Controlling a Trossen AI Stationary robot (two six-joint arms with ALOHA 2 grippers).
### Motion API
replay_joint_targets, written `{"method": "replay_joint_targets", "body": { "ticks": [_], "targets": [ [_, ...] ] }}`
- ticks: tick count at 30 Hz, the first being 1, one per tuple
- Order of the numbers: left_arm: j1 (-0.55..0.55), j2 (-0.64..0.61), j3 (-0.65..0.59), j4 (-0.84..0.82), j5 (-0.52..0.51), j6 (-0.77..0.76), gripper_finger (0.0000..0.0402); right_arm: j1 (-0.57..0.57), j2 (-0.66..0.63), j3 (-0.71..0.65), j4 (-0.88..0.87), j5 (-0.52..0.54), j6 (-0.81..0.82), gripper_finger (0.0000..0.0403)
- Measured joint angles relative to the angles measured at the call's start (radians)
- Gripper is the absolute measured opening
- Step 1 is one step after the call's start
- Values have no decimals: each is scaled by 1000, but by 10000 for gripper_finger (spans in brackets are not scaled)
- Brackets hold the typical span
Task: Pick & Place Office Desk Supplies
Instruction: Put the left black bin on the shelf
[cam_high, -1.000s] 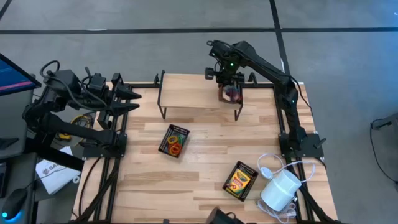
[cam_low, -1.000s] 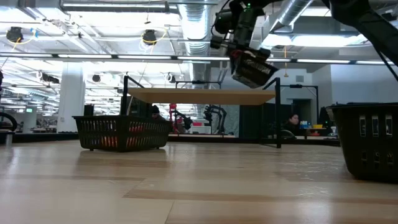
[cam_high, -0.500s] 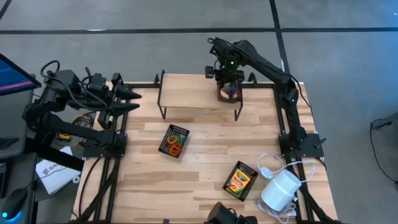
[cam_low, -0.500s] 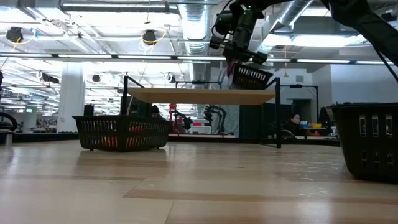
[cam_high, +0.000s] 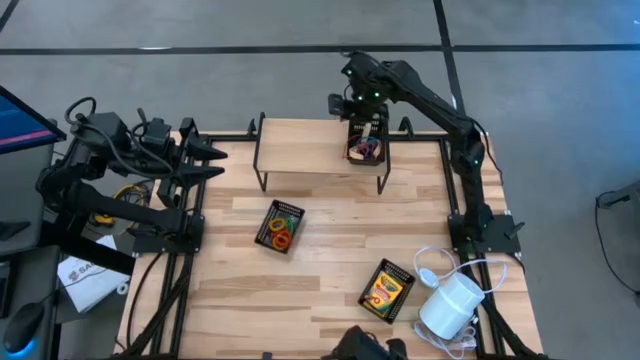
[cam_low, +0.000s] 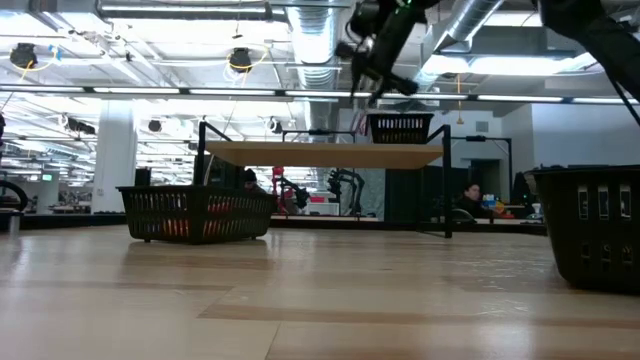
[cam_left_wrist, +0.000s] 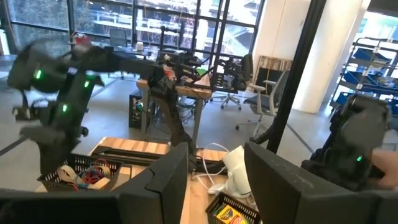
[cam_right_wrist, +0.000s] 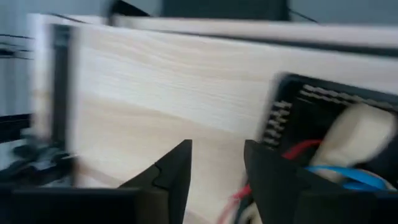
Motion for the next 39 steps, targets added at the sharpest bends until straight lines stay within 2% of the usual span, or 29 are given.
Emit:
{"method": "replay_joint_targets", "body": {
  "ticks": [4,10,13,15,18,21,25,28,30,33,39],
  "targets": [
    [0,0,0,-71,13,-28,153,23,-57,0,117,-97,-90,148],
    [-9,75,0,-390,215,-28,153,155,-160,1,215,-383,-184,146],
    [-56,147,-70,-504,211,51,153,278,-208,1,213,-424,-173,147],
    [-80,189,-147,-514,157,101,153,372,-239,1,208,-420,-134,146],
    [-95,255,-274,-471,-5,21,153,527,-270,1,176,-323,2,145],
    [-76,341,-395,-422,-126,-141,153,696,-276,1,103,-82,208,142],
    [-58,408,-535,-303,-132,-342,153,907,-255,1,-74,258,632,135],
    [-61,425,-629,-172,-120,-474,153,1031,-201,0,-247,419,924,131],
    [-65,422,-679,-123,-118,-527,153,1080,-167,-21,-249,460,1051,128],
    [-62,418,-726,-65,-128,-572,153,1106,-135,-79,-255,492,1123,127],
    [-57,414,-759,-19,-179,-591,153,1083,-51,-140,-251,387,1113,127]
  ]
}}
